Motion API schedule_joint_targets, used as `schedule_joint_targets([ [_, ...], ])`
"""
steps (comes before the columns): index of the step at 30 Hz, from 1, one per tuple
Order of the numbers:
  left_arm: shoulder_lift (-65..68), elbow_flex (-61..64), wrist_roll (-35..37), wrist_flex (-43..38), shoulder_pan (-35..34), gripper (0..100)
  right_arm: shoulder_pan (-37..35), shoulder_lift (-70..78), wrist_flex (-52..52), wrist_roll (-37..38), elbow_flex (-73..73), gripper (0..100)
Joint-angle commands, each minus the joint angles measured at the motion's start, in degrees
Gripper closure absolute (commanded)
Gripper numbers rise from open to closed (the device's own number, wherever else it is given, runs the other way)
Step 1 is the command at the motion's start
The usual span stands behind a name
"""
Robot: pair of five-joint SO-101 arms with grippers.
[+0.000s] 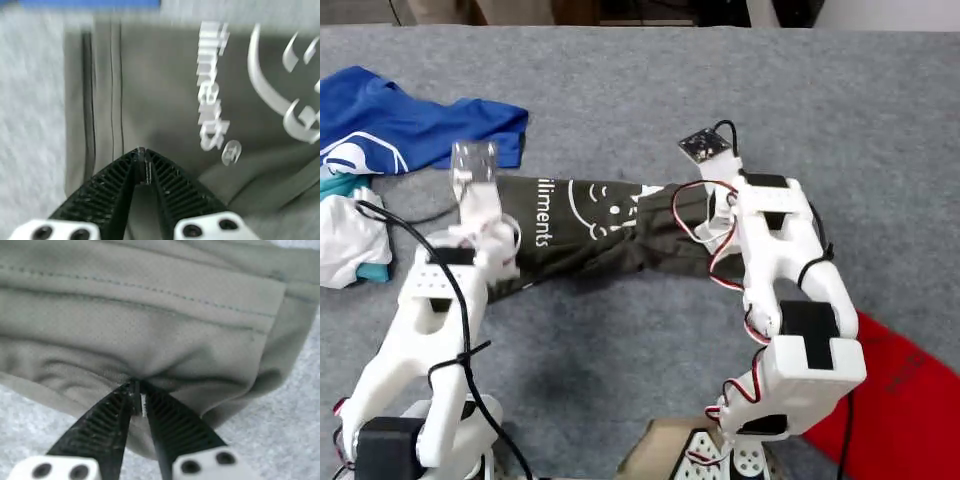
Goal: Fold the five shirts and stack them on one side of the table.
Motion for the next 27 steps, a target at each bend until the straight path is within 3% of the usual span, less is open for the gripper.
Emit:
schedule_joint_targets([
  [1,-0.7,4.6,-5.3,-0.8,-2.4,98,2.8,-1.2,0.7,3.9,0.2,99.3],
  [6,-0.8,5.6,-13.8,5.2,-7.7,98,4.4,-3.6,0.8,4.8,1.1,99.3],
  [14,-0.8,3.1,-23.9,6.2,-15.9,98,4.1,-23.5,3.6,4.6,0.7,99.3],
  [23,-0.3,-23.7,-8.8,21.0,-8.4,98,-4.4,-28.0,3.3,-1.9,1.3,99.3],
  [27,-0.1,-28.4,-4.3,20.8,-4.5,98,-9.5,-19.0,-3.4,-4.4,0.2,99.3],
])
